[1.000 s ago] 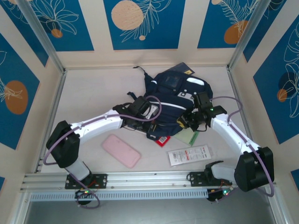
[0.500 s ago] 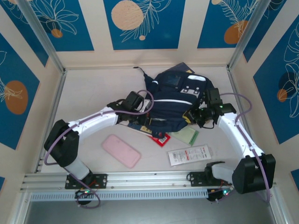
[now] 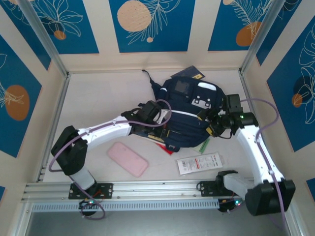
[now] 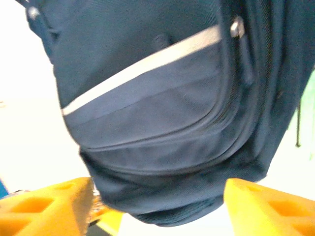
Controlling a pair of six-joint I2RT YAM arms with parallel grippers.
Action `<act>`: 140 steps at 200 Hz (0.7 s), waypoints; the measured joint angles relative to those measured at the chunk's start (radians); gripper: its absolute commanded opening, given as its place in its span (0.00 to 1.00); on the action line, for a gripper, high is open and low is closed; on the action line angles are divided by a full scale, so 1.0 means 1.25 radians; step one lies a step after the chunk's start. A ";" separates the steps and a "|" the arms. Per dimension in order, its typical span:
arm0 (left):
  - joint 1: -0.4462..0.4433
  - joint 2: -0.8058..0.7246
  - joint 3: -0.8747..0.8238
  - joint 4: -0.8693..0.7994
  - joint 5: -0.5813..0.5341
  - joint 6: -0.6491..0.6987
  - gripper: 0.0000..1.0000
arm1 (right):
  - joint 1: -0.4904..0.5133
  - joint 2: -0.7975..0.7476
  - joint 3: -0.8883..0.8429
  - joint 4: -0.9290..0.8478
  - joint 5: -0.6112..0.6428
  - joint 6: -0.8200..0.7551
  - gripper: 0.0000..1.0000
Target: Pack the student bag
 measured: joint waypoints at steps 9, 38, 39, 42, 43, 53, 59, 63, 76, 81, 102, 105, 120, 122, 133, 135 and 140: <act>-0.015 0.000 0.003 0.004 0.000 -0.009 0.00 | 0.016 -0.030 0.000 -0.014 0.000 0.030 0.62; -0.051 0.002 0.018 0.015 -0.006 -0.023 0.00 | 0.094 -0.066 0.000 -0.043 -0.006 0.155 0.60; -0.053 0.002 0.019 0.015 -0.006 -0.023 0.00 | 0.096 -0.066 0.000 -0.043 -0.006 0.158 0.60; -0.055 0.002 0.023 0.015 -0.007 -0.026 0.00 | 0.104 -0.065 -0.001 -0.042 -0.007 0.168 0.61; -0.056 0.002 0.024 0.015 -0.007 -0.027 0.00 | 0.109 -0.064 -0.002 -0.041 -0.008 0.176 0.61; -0.065 0.009 0.038 0.015 -0.009 -0.030 0.00 | 0.137 -0.060 -0.010 -0.034 -0.010 0.219 0.63; -0.070 0.012 0.047 0.015 -0.010 -0.031 0.00 | 0.153 -0.057 -0.018 -0.028 -0.012 0.245 0.65; -0.073 0.015 0.052 0.014 -0.011 -0.031 0.00 | 0.164 -0.054 -0.023 -0.024 -0.012 0.260 0.65; -0.082 0.022 0.066 0.014 -0.016 -0.031 0.00 | 0.188 -0.038 -0.042 -0.011 -0.014 0.305 0.66; -0.085 0.024 0.068 0.015 -0.017 -0.031 0.00 | 0.194 -0.031 -0.048 -0.004 -0.016 0.320 0.66; -0.092 0.027 0.069 0.013 -0.024 -0.031 0.00 | 0.198 0.007 -0.072 0.028 -0.015 0.369 0.66; -0.092 0.028 0.069 0.013 -0.024 -0.031 0.00 | 0.198 0.013 -0.075 0.034 -0.014 0.375 0.66; -0.093 0.028 0.069 0.013 -0.027 -0.029 0.00 | 0.198 0.037 -0.086 0.053 -0.008 0.394 0.62; -0.093 0.028 0.069 0.013 -0.027 -0.029 0.00 | 0.198 0.041 -0.086 0.054 -0.006 0.398 0.62; -0.094 0.028 0.069 0.013 -0.027 -0.028 0.00 | 0.199 0.058 -0.089 0.061 0.002 0.405 0.58; -0.094 0.028 0.069 0.012 -0.027 -0.028 0.00 | 0.200 0.060 -0.089 0.063 0.005 0.407 0.57; -0.094 0.028 0.069 0.012 -0.027 -0.027 0.00 | 0.200 0.069 -0.090 0.064 0.011 0.409 0.53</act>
